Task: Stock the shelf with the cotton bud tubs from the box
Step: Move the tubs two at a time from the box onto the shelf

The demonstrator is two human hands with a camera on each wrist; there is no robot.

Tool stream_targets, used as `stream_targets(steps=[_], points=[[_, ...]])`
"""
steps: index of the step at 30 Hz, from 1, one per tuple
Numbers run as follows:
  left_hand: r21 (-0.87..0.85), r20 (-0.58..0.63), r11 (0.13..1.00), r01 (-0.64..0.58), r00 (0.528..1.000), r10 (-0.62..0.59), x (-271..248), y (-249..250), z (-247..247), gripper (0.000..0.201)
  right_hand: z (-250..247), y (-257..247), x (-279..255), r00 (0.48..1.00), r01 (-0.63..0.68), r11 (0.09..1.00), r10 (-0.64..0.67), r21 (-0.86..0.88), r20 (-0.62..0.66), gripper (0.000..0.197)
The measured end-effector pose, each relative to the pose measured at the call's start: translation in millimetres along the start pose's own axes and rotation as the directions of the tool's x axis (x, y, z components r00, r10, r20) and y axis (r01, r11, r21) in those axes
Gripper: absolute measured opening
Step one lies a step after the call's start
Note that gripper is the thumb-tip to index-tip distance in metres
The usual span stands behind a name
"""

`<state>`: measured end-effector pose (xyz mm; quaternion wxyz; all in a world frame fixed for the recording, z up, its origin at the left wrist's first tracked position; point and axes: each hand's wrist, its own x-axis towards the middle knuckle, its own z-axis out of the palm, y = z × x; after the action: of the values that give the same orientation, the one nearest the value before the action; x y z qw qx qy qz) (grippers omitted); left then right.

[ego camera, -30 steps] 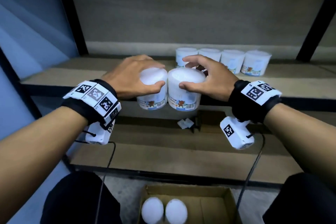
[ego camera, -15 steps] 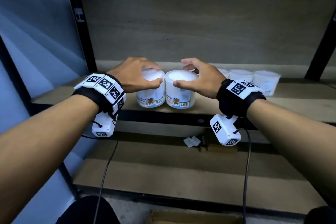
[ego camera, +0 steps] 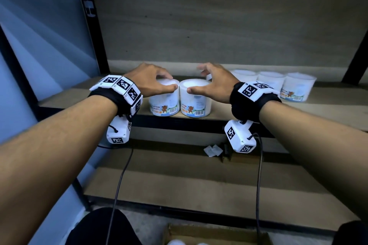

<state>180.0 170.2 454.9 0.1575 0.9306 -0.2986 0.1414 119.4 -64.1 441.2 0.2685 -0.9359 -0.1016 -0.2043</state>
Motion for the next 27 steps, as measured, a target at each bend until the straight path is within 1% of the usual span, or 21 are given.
stream_targets(steps=[2,6,8,10,13,15,22,27], points=[[-0.004,0.011,1.000,0.030,0.999,-0.030,1,-2,1,0.048,2,0,1,1.000,-0.016,1.000,0.016,-0.012,0.017,0.081],[-0.022,0.030,0.999,0.026,0.999,-0.026,0,-5,2,0.047,0,2,1,0.998,-0.044,0.999,0.044,0.015,0.043,0.076],[-0.025,0.034,0.999,0.023,0.999,-0.022,-1,-5,1,0.047,-2,3,0,0.998,-0.021,0.999,0.018,0.037,0.057,0.065],[-0.035,0.032,0.999,0.006,0.999,-0.005,-2,-4,0,0.044,-6,4,0,0.997,0.015,1.000,-0.017,0.025,0.080,0.050],[-0.026,0.030,0.998,-0.057,0.998,0.058,-4,-5,-4,0.042,-12,4,-2,0.992,0.048,0.999,-0.045,-0.018,0.119,0.034],[0.016,0.029,0.995,-0.099,0.995,0.098,-5,-6,-6,0.037,-14,5,-3,0.992,0.064,0.997,-0.060,-0.034,0.113,0.027],[0.038,0.014,0.990,-0.139,0.990,0.139,-11,-1,-13,0.019,-19,2,-8,0.992,0.090,0.995,-0.085,-0.041,0.095,0.021],[0.049,0.025,0.985,-0.163,0.987,0.162,-12,-4,-13,0.018,-20,0,-8,0.993,0.074,0.996,-0.070,-0.043,0.091,0.019]])
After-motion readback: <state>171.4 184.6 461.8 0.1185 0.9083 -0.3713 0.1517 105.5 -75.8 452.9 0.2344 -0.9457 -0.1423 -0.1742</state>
